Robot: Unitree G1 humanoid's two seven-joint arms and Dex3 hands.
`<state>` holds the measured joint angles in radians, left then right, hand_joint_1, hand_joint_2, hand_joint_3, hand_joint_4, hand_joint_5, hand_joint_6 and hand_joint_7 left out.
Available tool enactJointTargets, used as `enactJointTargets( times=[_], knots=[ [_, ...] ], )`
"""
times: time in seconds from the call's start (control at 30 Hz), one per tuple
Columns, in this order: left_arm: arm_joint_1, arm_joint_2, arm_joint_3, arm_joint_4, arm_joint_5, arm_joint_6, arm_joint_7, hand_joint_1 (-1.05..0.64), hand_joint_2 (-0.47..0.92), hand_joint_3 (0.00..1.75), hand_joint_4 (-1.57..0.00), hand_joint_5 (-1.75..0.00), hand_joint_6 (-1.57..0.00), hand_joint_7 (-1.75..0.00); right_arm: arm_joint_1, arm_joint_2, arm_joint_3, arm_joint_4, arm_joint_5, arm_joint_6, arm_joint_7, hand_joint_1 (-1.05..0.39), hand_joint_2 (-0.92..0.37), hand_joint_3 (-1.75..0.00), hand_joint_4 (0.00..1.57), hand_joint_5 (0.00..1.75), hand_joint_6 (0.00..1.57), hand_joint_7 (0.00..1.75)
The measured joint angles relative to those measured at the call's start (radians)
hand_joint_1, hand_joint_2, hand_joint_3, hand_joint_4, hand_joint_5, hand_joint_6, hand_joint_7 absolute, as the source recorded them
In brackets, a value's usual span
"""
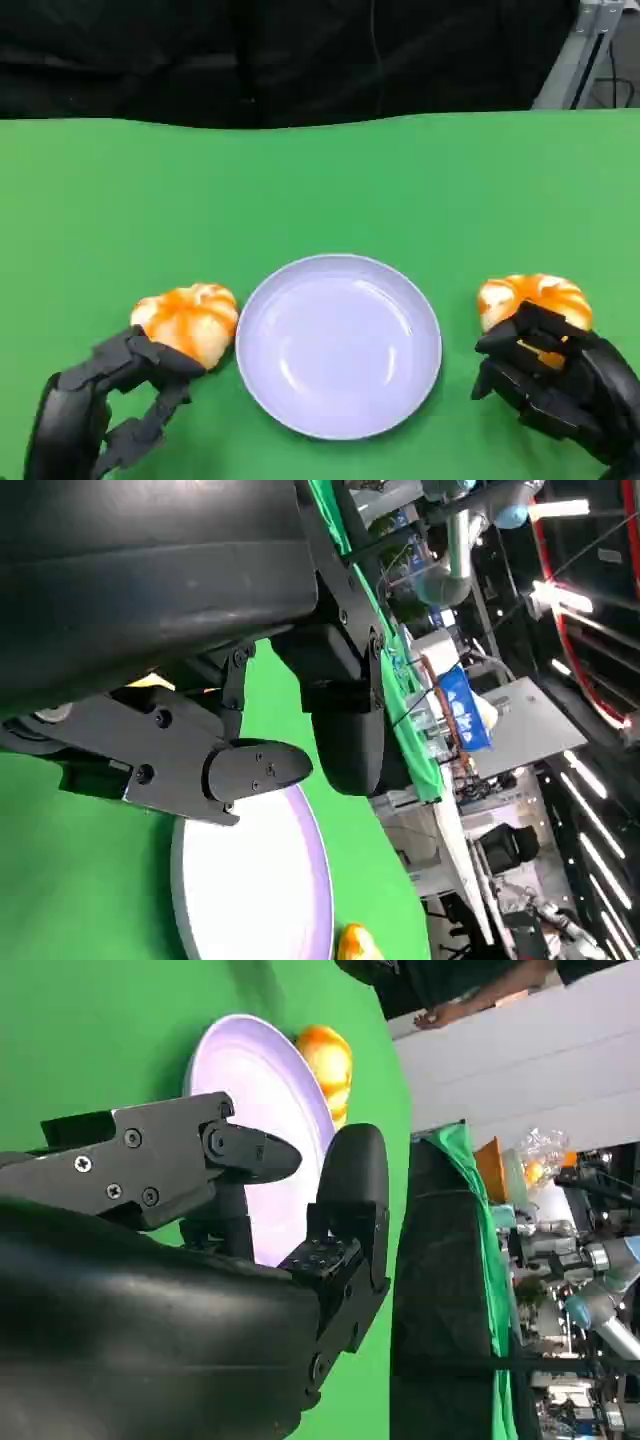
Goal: Grasp the bread from the table and place it into the plate.
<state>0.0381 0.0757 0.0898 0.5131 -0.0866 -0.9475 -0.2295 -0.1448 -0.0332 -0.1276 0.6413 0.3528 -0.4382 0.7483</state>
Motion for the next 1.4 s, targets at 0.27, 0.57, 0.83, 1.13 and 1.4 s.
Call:
enactJointTargets(
  times=[0.27,0.57,0.83,1.13,1.4],
  knots=[
    [0.0,0.0,0.0,0.0,0.004,-0.001,0.006,-0.09,0.92,0.47,-0.65,-1.51,-0.73,-1.12,0.0,0.0,0.0,0.0,0.0,0.0,0.001,-0.02,-0.91,-0.42,0.53,1.63,0.61,1.15],
    [0.0,0.0,0.0,0.0,-0.002,-0.001,0.005,-0.11,0.92,0.35,-0.79,-1.03,-0.99,-0.47,0.0,0.0,-0.001,0.0,0.0,0.001,0.0,-0.02,-0.9,-0.42,0.53,1.62,0.62,1.15],
    [0.0,0.0,0.0,0.0,0.004,-0.001,0.006,-0.21,0.92,0.28,-0.94,-0.35,-1.01,-0.01,0.0,0.0,-0.001,-0.002,0.0,0.006,-0.001,-0.01,-0.91,-0.43,0.53,1.63,0.61,1.15],
    [-0.012,0.007,0.001,0.012,0.004,-0.028,0.005,-0.3,0.92,0.22,-0.88,-0.05,-0.76,0.0,0.0,0.0,0.0,-0.002,0.0,0.006,-0.002,-0.01,-0.9,-0.45,0.53,1.63,0.61,1.16],
    [-0.013,0.014,0.047,-0.003,0.135,-0.045,0.104,-0.55,0.92,0.17,-0.76,0.0,-0.63,0.0,0.0,0.0,-0.001,-0.002,0.0,0.006,-0.002,-0.01,-0.9,-0.45,0.53,1.62,0.61,1.15]
  ],
)
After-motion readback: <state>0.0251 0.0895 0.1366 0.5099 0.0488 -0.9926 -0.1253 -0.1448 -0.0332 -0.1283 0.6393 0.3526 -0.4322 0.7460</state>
